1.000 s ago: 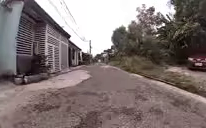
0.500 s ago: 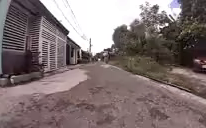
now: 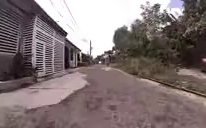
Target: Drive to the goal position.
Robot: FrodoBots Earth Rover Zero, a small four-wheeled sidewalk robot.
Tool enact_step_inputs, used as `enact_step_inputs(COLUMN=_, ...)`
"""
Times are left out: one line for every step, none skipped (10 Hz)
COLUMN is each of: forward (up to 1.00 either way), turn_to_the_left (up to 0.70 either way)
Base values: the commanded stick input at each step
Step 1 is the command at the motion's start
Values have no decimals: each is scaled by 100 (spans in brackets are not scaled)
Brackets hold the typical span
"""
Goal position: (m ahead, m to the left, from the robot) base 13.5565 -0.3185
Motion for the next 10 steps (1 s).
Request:
enact_step_inputs(forward=100, turn_to_the_left=0)
enact_step_inputs(forward=100, turn_to_the_left=0)
enact_step_inputs(forward=100, turn_to_the_left=0)
enact_step_inputs(forward=100, turn_to_the_left=0)
enact_step_inputs(forward=100, turn_to_the_left=0)
enact_step_inputs(forward=100, turn_to_the_left=0)
enact_step_inputs(forward=100, turn_to_the_left=-10)
enact_step_inputs(forward=100, turn_to_the_left=-30)
enact_step_inputs(forward=100, turn_to_the_left=-9)
enact_step_inputs(forward=100, turn_to_the_left=0)
